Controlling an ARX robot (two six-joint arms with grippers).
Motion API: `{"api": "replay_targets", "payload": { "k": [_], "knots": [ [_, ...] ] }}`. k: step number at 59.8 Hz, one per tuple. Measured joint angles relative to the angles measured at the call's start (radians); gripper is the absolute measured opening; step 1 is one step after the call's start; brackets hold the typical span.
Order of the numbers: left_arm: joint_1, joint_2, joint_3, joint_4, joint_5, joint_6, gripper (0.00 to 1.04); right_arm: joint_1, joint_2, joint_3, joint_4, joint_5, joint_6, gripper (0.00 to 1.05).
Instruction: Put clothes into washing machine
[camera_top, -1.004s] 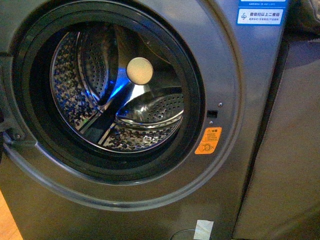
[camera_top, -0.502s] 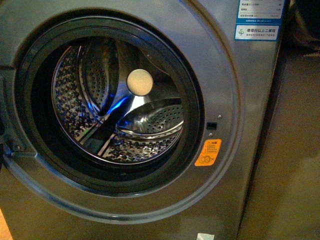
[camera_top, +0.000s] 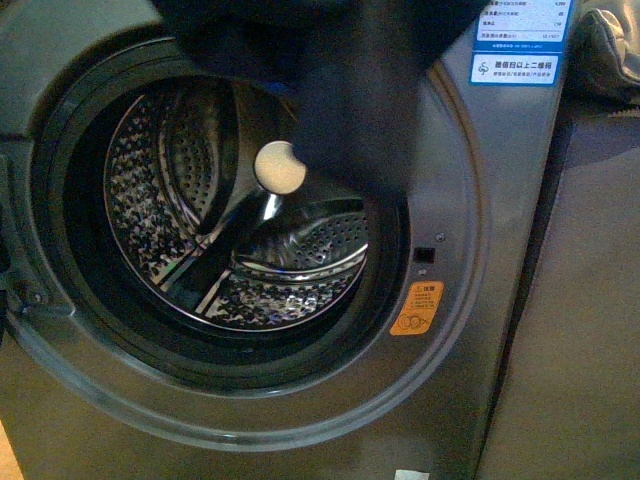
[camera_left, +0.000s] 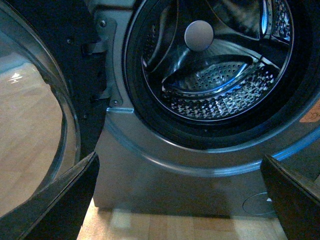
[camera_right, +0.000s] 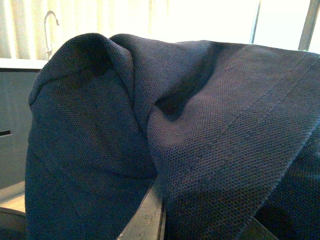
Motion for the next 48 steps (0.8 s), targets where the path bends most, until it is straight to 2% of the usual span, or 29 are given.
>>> {"api": "replay_targets", "payload": {
  "k": [11,48],
  "knots": [
    [0.0,0.0,0.0,0.0,0.0,0.0,0.98,0.004,0.01,-0.013,-0.005,-0.087,0.026,0.12],
    [0.001,0.0,0.0,0.0,0.005,-0.003,0.98,-0.002,0.01,-0.017,-0.005,-0.085,0.032,0.12]
  ]
}}
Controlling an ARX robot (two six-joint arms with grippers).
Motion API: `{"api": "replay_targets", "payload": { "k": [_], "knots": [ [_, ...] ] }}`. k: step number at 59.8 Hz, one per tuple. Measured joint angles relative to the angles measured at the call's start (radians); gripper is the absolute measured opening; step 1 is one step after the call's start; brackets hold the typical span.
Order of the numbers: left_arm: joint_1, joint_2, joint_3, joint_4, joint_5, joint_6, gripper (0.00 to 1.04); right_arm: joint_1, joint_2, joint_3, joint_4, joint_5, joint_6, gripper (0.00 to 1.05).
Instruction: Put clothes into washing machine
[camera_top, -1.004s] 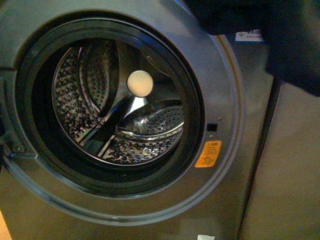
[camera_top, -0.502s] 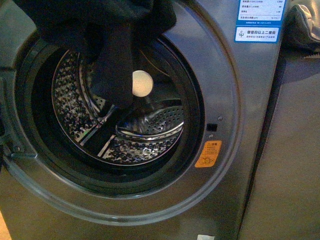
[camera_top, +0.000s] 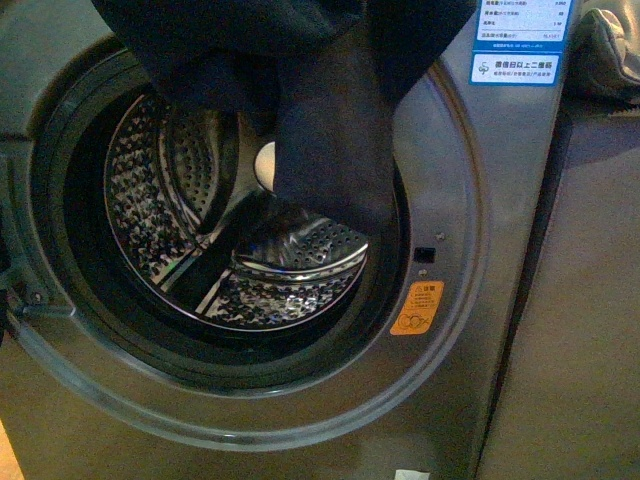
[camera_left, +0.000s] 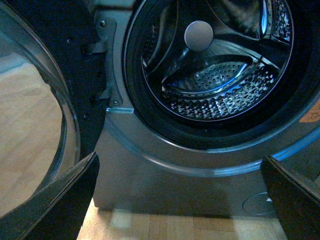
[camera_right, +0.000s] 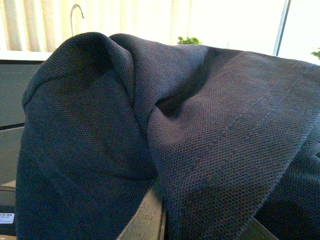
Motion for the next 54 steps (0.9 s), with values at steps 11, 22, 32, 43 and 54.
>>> {"api": "replay_targets", "payload": {
  "k": [11,22,32,43,54],
  "knots": [
    [0.195,0.122,0.023,0.099,0.359,-0.179,0.98,0.0,0.0,0.0,0.0,-0.001,0.002,0.12],
    [0.31,0.37,0.183,0.351,0.526,-0.209,0.98,0.0,0.0,-0.001,0.0,0.0,0.002,0.12],
    [0.314,0.622,0.378,0.568,0.579,-0.23,0.98,0.0,0.0,-0.001,0.0,0.0,0.002,0.12],
    [0.281,0.888,0.608,0.747,0.623,-0.303,0.98,0.0,0.0,-0.001,0.0,0.0,0.002,0.12],
    [0.201,1.018,0.745,0.834,0.662,-0.325,0.98,0.0,0.0,-0.001,0.0,0.0,0.002,0.12]
  ]
}}
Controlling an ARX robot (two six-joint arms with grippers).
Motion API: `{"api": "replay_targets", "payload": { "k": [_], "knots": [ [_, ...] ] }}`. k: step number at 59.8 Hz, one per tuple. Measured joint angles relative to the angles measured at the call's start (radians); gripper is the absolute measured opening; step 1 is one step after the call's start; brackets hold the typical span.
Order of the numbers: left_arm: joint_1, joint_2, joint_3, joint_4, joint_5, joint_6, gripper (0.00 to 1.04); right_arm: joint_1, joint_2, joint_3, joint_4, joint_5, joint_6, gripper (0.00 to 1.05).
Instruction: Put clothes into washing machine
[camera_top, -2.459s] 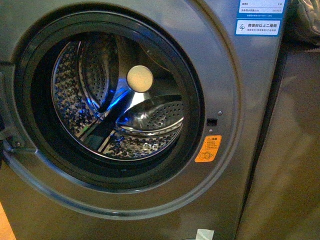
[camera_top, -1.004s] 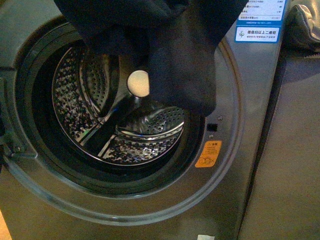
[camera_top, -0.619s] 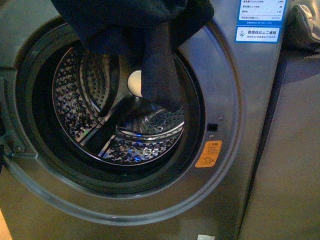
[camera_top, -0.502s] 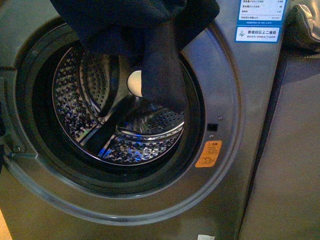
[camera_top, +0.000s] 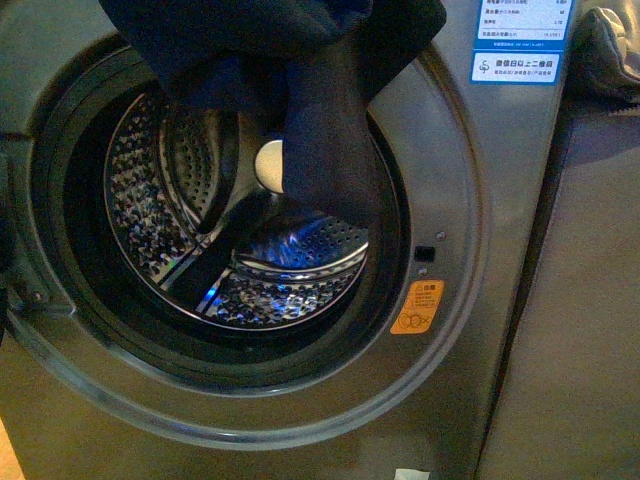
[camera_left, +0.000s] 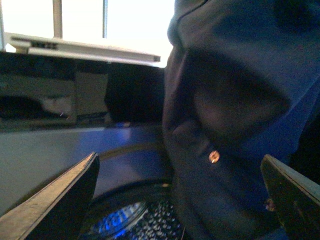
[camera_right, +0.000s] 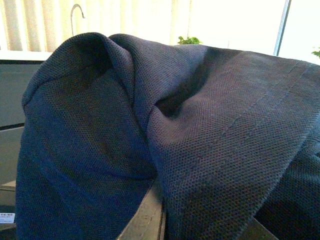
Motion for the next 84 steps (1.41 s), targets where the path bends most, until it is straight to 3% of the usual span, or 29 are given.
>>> {"api": "replay_targets", "payload": {
  "k": [26,62,84],
  "knots": [
    [-0.233,0.179,0.201,0.056,0.035,0.0,0.98,0.0,0.0,0.0,0.0,0.0,0.0,0.12],
    [-0.563,0.274,0.368,-0.109,-0.197,0.106,0.98,0.0,-0.001,0.0,0.0,0.001,0.0,0.12],
    [-0.635,0.381,0.493,-0.055,-0.443,0.089,0.98,-0.002,-0.002,0.0,0.001,0.005,0.0,0.12]
  ]
}}
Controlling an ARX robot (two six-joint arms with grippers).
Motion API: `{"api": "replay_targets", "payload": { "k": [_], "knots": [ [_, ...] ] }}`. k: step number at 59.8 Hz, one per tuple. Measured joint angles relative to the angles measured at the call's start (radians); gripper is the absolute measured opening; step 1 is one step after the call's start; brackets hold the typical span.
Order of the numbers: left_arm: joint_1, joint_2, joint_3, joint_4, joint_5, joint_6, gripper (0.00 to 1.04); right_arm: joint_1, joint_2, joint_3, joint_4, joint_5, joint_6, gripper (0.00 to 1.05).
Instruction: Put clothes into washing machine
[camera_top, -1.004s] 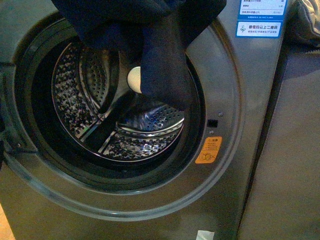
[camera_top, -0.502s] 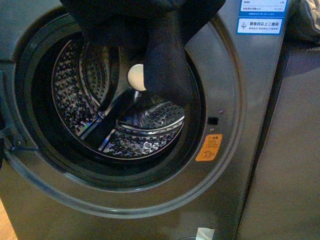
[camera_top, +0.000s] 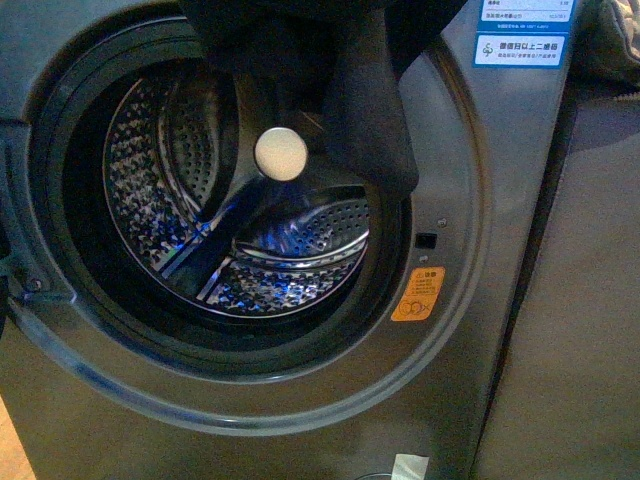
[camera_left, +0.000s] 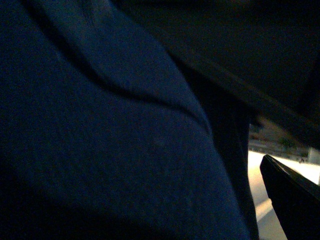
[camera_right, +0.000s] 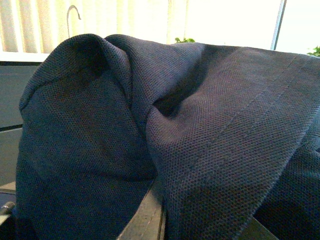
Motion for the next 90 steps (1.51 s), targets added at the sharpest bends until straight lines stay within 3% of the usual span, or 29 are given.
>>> {"api": "replay_targets", "payload": {
  "k": [13,28,41,53,58,64,83,90],
  "knots": [
    [-0.033,0.043,0.033,0.092,-0.074,-0.067,0.98,0.0,-0.011,0.0,0.007,0.001,0.0,0.12],
    [-0.065,0.079,0.076,0.047,-0.161,-0.064,0.98,-0.011,-0.014,0.0,0.01,0.013,-0.004,0.12],
    [-0.079,0.079,0.092,0.012,-0.179,-0.004,0.71,-0.013,-0.012,0.0,0.01,0.018,-0.008,0.12],
    [-0.08,0.095,0.113,-0.018,-0.246,0.042,0.99,-0.014,-0.01,0.0,0.01,0.01,-0.007,0.12],
    [-0.068,0.105,0.122,-0.033,-0.323,0.042,0.86,-0.01,-0.008,-0.002,0.008,0.006,-0.006,0.12],
    [-0.034,0.111,0.121,-0.033,-0.34,0.02,0.67,-0.006,-0.008,-0.002,0.008,0.0,-0.005,0.13],
    [-0.006,0.111,0.09,-0.026,-0.356,-0.007,0.22,-0.003,-0.013,-0.002,0.008,0.0,-0.003,0.6],
    [0.01,0.107,0.08,-0.024,-0.361,-0.018,0.11,-0.003,-0.013,-0.002,0.008,0.0,-0.003,0.75]
  ]
}}
